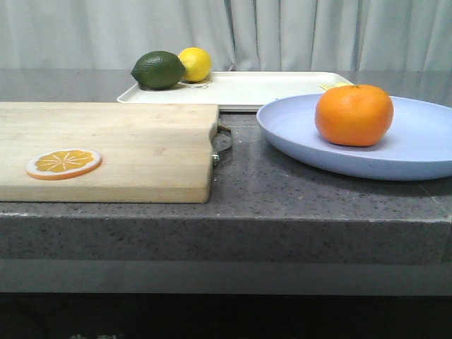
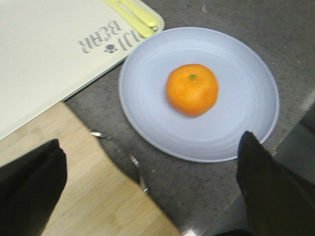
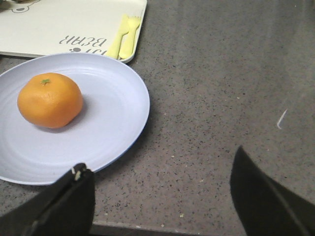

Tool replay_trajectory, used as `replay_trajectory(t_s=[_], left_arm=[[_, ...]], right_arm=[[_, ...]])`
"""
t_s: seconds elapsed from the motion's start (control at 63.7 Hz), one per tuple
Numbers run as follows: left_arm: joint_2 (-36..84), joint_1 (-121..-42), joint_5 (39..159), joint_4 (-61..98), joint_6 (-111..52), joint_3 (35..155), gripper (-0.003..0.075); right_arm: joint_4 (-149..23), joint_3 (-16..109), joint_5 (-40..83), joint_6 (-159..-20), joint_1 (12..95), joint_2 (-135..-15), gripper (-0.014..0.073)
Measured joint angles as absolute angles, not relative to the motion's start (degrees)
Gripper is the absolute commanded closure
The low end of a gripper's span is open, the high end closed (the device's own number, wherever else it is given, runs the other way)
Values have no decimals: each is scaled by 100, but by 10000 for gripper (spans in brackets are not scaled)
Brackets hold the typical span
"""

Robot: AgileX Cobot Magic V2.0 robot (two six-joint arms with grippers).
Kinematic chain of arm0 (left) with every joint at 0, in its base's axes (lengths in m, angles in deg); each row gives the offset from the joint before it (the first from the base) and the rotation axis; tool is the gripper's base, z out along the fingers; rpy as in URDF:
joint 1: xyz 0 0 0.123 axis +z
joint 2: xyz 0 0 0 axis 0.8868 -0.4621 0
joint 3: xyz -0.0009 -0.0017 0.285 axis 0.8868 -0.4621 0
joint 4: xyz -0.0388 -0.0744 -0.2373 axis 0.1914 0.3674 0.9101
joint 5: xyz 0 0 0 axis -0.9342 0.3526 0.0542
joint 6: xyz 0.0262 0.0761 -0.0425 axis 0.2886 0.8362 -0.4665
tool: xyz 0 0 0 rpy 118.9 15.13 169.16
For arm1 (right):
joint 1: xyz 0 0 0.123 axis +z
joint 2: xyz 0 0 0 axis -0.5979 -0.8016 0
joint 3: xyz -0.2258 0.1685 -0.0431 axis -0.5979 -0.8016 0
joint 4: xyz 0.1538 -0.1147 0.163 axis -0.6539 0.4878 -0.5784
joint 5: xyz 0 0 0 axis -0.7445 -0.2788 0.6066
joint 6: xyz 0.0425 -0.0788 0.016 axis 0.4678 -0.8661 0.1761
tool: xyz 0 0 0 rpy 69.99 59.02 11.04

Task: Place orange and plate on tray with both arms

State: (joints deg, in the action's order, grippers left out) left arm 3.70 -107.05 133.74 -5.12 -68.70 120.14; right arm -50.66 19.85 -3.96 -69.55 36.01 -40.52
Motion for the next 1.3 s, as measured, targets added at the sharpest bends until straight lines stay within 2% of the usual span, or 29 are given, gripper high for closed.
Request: replay_trajectory(t_s=[0.361, 0.628, 0.879, 1.303], left_arm=[[3017, -9775, 12865, -562, -6870, 9434, 46], [4367, -9655, 12860, -526, -6870, 8174, 46], [4602, -9655, 12871, -502, -6870, 7943, 46], [4605, -9655, 12871, -502, -6870, 7930, 46]], right_arm=[[-5066, 1985, -887, -6931, 3601, -4052, 15], [-5195, 1985, -1954, -6793, 3601, -4052, 15], [-5503, 2065, -2610, -6563, 3601, -4190, 15], [-5688, 3527, -2750, -6440, 3601, -6635, 15]])
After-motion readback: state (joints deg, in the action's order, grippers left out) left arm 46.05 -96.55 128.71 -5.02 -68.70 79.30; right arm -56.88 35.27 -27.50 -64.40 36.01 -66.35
